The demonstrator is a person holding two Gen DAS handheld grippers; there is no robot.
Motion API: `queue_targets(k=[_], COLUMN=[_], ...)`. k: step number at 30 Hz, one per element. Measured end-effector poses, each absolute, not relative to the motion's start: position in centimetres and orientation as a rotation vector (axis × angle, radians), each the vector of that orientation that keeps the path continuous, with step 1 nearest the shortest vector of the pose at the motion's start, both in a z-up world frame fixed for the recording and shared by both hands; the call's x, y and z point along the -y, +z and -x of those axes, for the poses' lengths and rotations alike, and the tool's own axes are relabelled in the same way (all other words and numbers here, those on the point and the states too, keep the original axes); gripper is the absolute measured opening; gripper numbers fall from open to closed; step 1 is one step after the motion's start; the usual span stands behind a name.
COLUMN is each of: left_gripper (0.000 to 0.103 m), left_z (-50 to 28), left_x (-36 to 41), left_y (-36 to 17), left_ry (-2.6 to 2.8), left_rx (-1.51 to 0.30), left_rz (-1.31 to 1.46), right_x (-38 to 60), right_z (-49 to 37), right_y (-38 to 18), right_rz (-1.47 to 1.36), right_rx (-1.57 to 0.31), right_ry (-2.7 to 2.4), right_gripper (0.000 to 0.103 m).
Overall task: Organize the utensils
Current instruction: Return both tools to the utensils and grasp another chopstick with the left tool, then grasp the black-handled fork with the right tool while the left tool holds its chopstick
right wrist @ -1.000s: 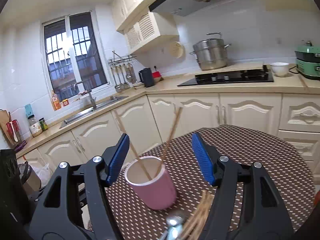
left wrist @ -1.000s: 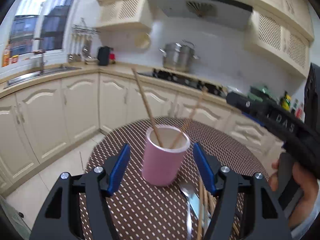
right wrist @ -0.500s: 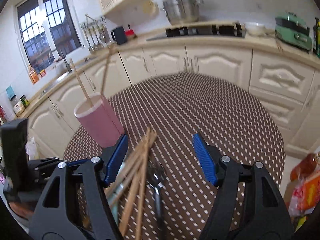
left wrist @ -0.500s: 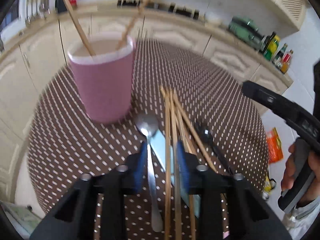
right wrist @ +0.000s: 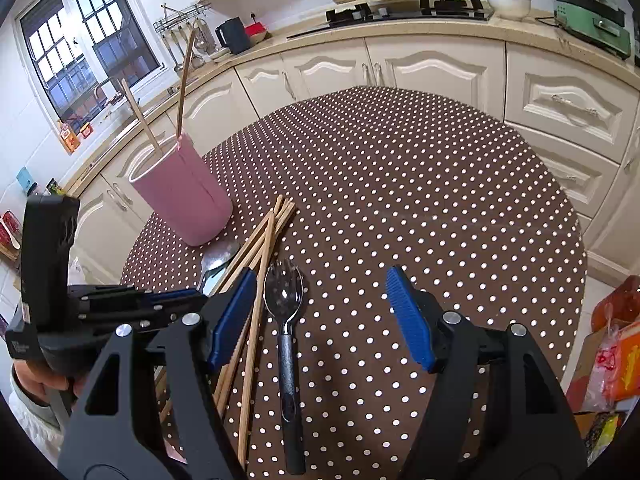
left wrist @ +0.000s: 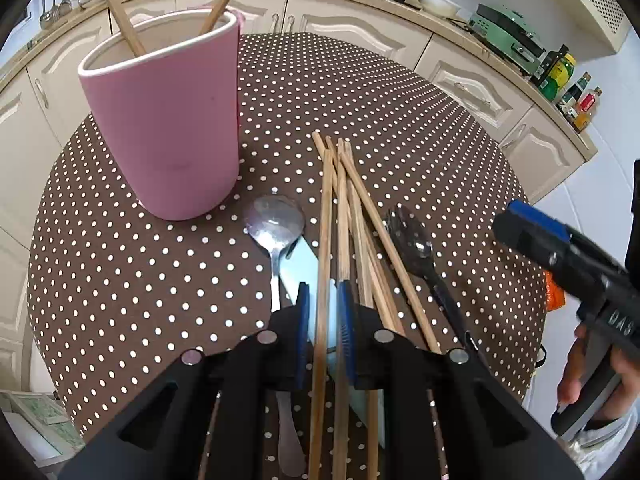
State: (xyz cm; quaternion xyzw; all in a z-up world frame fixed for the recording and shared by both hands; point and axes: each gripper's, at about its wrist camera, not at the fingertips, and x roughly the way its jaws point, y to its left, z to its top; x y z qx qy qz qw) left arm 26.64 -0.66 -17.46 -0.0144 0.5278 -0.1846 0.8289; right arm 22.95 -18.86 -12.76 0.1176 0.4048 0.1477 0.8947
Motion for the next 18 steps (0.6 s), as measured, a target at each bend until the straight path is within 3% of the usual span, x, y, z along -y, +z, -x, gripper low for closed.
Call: queue_targets(k=[18], left_gripper=[0.014], left_z=[-28.3], left_x=[0.9], left_y=[-17.8], left_ry=[-0.329], left_rx=[-1.155], left_rz=[-0.005], right_x=[18.5], right_z=[-23.3], right_y=[-13.4], right_rz=[-0.249], right_rx=[-0.876], right_ry=[0.329], right_gripper=[0.067])
